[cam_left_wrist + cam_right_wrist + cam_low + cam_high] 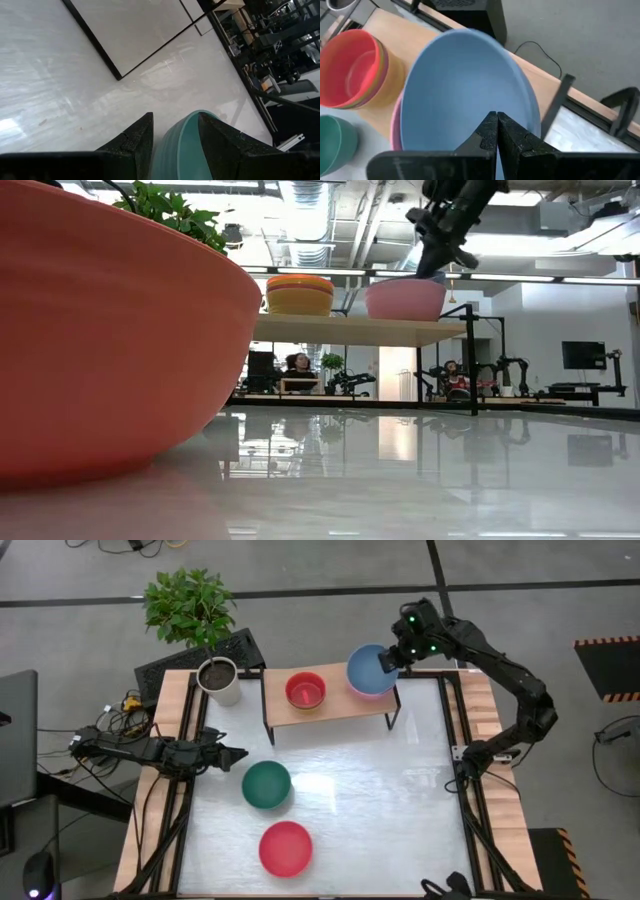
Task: Place and stack bowls onto a shelf
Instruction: Stack the blue bowl on top of the pink bowl on the shelf
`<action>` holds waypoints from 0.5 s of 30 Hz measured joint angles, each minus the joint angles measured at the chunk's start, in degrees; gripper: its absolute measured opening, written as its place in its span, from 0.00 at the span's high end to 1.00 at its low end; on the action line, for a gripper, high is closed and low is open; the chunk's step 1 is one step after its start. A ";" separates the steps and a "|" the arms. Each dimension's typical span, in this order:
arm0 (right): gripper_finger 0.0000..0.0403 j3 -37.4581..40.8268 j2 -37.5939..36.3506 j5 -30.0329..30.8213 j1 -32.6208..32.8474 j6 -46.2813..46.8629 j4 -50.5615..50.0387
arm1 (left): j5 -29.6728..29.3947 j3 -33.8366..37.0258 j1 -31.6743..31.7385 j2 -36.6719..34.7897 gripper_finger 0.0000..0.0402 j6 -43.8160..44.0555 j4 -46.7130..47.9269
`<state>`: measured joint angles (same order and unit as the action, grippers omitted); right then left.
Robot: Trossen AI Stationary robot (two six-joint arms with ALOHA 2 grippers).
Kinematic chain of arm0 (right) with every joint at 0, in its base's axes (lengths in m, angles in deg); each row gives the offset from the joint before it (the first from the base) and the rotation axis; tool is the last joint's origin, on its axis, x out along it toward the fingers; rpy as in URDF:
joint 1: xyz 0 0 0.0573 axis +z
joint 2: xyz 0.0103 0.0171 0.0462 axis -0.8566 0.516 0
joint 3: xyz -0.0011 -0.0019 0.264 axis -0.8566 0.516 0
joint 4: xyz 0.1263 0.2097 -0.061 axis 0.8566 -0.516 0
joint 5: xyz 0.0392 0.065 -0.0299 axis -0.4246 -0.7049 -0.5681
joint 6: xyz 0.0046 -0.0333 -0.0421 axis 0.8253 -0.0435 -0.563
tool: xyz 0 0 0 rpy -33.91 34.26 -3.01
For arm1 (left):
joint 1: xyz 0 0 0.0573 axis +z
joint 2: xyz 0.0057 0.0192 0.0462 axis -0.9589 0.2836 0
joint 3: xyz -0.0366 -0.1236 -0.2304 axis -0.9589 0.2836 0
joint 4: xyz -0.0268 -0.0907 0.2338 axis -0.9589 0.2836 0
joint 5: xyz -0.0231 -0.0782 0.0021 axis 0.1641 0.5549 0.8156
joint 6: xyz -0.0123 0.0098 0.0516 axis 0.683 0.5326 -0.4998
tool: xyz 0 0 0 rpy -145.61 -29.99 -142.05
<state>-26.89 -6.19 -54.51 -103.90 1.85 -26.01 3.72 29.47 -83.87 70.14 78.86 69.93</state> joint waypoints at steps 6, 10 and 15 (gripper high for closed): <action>0.93 -0.96 -3.08 0.54 1.79 -0.05 3.69 | -0.19 0.00 0.00 0.00 0.65 -0.91 0.03; 0.93 -0.93 -3.78 0.99 -0.07 -0.05 4.47 | -0.95 0.00 0.00 0.00 0.65 -1.49 0.03; 0.93 -0.87 -2.38 0.75 -2.56 -1.61 0.76 | -0.96 0.00 0.00 0.00 0.65 -1.51 0.06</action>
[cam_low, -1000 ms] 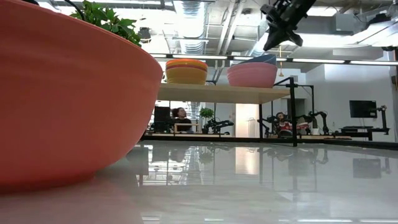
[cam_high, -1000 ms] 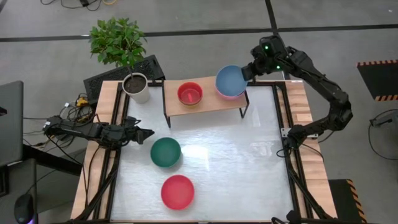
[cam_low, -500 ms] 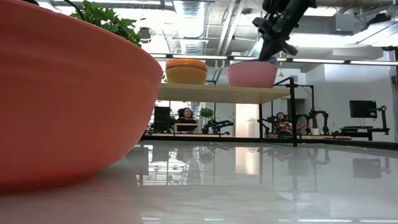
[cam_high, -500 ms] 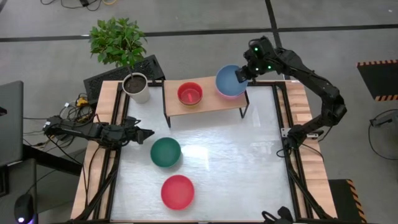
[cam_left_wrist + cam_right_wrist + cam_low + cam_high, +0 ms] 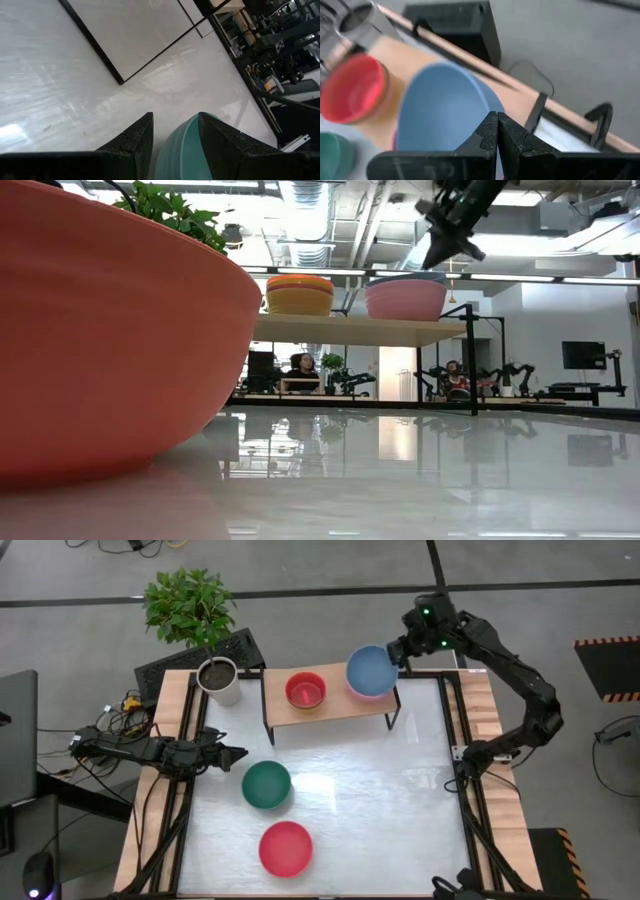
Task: Place and stack bowls onto a shelf
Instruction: Stack the blue bowl on top of the pink bowl on the shelf
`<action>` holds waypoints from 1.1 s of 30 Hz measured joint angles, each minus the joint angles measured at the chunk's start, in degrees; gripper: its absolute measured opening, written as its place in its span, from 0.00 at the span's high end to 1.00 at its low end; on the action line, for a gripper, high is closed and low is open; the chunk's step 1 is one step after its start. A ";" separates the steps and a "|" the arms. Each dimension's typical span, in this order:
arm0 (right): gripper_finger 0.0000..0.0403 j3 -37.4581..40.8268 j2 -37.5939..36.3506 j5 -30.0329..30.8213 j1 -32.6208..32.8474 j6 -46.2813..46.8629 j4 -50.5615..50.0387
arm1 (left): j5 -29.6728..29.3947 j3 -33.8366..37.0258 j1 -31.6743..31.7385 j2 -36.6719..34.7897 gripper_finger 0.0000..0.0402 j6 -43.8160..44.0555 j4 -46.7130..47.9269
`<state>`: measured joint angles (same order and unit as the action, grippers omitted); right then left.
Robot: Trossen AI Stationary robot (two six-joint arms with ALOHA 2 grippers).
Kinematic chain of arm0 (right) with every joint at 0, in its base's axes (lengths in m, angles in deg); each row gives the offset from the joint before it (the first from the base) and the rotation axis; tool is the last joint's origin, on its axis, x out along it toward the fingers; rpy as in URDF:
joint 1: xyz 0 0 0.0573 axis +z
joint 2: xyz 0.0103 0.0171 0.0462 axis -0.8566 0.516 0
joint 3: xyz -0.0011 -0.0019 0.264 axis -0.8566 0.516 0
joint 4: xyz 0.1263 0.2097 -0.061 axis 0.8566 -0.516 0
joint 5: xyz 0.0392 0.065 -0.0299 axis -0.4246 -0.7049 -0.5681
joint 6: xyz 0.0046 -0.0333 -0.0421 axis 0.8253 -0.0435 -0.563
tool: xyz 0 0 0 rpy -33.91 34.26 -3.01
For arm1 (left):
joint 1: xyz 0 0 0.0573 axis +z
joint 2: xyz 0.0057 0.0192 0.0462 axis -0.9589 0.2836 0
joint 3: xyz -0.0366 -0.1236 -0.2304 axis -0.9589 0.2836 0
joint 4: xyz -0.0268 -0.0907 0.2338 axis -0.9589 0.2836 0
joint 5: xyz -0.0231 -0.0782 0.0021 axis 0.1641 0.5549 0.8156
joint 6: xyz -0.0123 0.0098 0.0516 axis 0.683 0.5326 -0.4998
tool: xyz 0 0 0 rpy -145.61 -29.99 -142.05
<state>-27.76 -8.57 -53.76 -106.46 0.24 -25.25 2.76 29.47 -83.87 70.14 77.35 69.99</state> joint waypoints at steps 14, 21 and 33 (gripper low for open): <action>0.93 0.04 -1.39 -0.97 2.51 -1.24 6.93 | -0.20 0.00 0.00 0.00 0.65 0.83 0.00; 0.93 0.04 1.83 -0.94 7.46 -0.61 18.81 | -1.76 0.00 0.00 0.01 0.65 0.83 -0.02; 0.94 0.11 11.30 2.69 8.98 -0.76 20.16 | -1.70 0.00 0.00 0.00 0.65 0.83 -0.02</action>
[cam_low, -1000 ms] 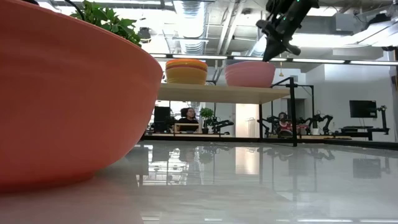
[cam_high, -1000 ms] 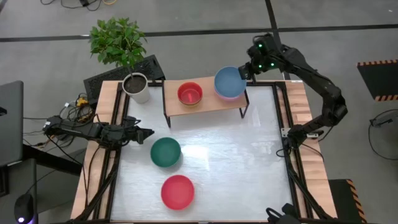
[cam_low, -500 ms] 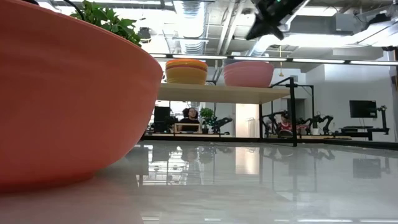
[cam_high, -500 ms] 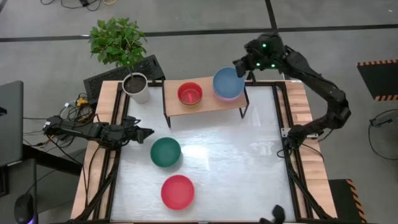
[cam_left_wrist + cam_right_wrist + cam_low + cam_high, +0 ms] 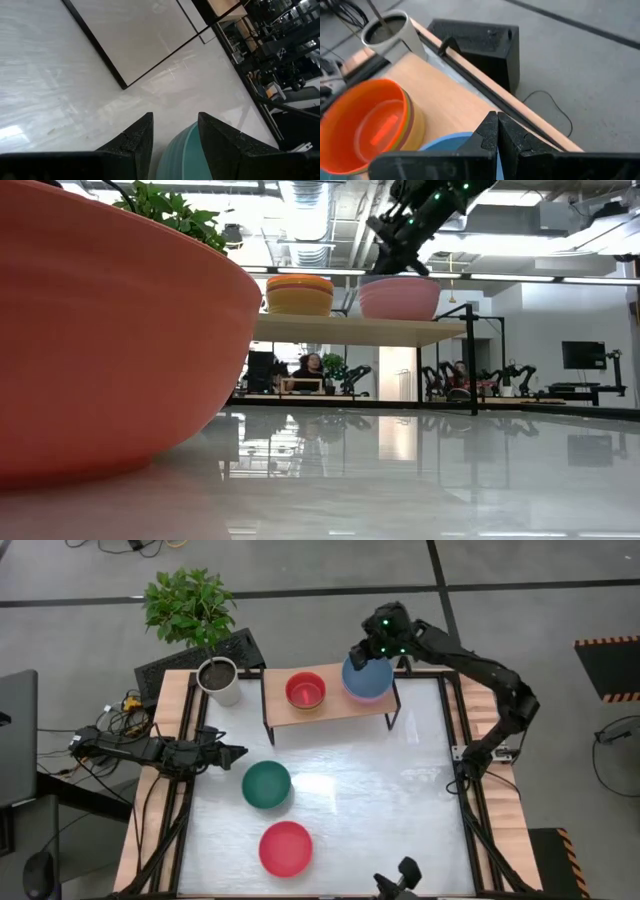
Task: Place and stack bowls onto a shelf
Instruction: Stack the blue bowl on top of the pink bowl on the shelf, then stack the dark green bowl on top of the blue bowl on the shelf
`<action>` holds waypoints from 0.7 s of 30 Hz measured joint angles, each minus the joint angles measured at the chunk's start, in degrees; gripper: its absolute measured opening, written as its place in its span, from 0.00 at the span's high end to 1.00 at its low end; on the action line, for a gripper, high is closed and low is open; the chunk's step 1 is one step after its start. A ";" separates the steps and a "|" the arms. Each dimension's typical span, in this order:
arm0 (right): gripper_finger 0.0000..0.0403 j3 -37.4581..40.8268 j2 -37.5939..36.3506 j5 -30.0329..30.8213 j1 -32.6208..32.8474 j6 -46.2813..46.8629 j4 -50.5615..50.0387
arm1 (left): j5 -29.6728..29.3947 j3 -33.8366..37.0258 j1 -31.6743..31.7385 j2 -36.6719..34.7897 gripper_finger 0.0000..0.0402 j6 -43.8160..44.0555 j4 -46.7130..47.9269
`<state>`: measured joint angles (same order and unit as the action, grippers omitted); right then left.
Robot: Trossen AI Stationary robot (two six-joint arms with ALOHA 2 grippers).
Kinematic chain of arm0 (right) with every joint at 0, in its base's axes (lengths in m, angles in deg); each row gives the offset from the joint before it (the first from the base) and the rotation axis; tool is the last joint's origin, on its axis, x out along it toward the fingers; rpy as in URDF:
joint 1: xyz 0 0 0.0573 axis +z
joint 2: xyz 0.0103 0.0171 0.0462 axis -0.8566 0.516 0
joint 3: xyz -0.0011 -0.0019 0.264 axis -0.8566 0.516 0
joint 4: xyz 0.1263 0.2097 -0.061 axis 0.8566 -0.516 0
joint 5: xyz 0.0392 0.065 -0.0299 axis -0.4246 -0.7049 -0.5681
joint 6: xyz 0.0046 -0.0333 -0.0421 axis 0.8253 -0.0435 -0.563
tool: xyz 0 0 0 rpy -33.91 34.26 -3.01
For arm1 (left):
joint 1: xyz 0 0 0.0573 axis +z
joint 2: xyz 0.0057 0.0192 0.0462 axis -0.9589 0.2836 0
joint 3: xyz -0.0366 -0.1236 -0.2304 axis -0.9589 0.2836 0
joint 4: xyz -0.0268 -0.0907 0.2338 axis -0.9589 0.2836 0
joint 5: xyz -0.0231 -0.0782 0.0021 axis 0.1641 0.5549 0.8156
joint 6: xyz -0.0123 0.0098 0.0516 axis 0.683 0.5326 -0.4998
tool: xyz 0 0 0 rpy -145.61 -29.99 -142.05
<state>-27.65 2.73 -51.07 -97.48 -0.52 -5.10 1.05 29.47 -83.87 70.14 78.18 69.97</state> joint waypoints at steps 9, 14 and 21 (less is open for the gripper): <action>0.94 -0.62 -2.50 -0.04 0.12 0.00 0.03 | 0.04 0.00 0.00 0.00 0.65 0.15 0.02; 0.91 -3.49 -9.90 -3.86 2.91 2.28 -1.25 | 0.43 0.00 0.00 0.01 0.65 0.15 0.00; 0.86 -3.63 -15.55 -9.60 18.47 8.07 -11.09 | 2.17 0.00 0.00 0.00 0.65 -2.07 -0.11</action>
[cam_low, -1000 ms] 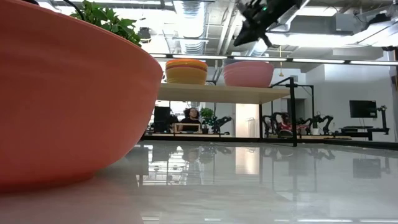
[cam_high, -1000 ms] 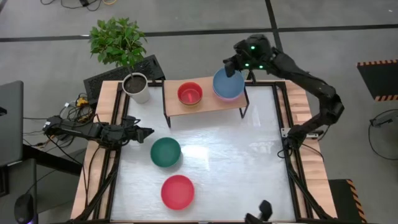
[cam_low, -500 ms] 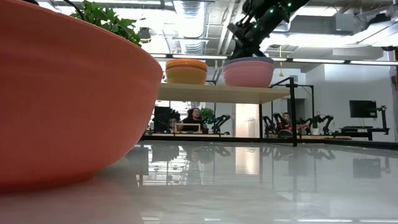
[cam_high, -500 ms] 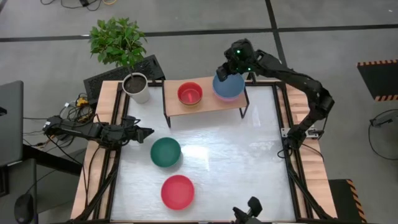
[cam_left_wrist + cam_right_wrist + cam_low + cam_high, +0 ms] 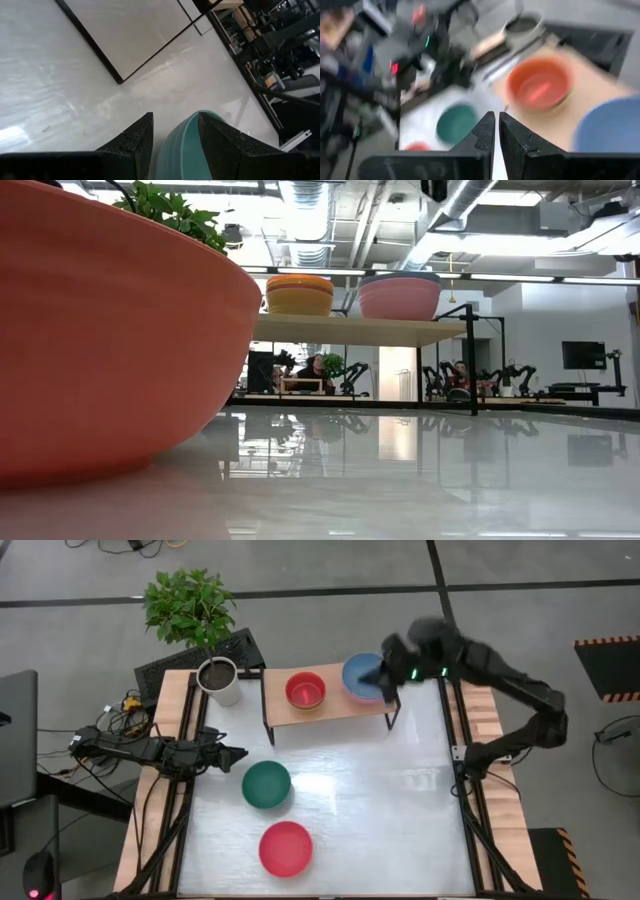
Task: Place and stack bowls onto a shelf
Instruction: Stack the dark green bowl on top of the blue bowl on the shelf
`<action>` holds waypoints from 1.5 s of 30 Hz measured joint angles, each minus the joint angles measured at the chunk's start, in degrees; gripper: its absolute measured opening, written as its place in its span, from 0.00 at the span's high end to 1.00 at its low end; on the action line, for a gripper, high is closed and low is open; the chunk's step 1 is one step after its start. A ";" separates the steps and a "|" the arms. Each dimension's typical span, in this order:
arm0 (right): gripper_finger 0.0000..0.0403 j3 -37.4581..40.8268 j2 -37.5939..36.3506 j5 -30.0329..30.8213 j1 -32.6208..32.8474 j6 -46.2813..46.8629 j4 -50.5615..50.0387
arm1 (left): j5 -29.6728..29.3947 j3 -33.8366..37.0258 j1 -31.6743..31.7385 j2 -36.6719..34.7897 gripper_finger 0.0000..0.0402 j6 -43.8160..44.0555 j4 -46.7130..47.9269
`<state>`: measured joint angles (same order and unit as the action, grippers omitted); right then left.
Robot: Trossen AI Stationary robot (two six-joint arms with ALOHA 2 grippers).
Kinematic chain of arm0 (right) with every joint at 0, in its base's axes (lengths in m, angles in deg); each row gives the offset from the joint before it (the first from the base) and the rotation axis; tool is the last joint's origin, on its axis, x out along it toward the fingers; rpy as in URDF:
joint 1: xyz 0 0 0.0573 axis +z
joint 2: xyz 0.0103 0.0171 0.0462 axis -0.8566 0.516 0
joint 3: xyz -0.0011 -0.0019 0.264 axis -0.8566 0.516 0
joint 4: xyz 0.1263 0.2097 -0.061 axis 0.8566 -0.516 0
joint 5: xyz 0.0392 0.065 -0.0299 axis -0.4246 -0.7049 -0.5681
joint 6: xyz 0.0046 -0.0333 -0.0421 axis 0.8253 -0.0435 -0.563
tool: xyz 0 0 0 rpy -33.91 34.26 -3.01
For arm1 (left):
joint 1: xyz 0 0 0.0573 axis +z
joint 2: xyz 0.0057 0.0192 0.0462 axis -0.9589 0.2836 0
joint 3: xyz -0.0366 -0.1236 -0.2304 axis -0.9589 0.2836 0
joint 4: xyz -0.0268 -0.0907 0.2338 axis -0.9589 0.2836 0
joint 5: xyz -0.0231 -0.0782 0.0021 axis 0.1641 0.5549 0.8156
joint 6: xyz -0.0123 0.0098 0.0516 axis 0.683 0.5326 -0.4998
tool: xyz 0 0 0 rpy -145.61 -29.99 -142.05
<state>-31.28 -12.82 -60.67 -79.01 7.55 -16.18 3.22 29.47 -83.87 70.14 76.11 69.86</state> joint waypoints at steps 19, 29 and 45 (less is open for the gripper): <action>0.49 0.17 31.45 30.10 27.58 28.11 18.27 | 0.47 0.00 0.00 0.00 0.65 -1.44 0.11; 0.50 0.17 42.60 27.71 27.31 32.56 26.87 | 1.26 0.00 0.00 0.00 0.65 -3.34 0.15; 0.79 0.11 47.19 23.23 27.04 39.54 24.86 | 1.32 0.00 0.00 0.00 0.65 -3.78 0.14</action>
<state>-31.17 34.37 -37.43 -51.97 47.09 8.68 4.54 29.47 -83.87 70.14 72.33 69.99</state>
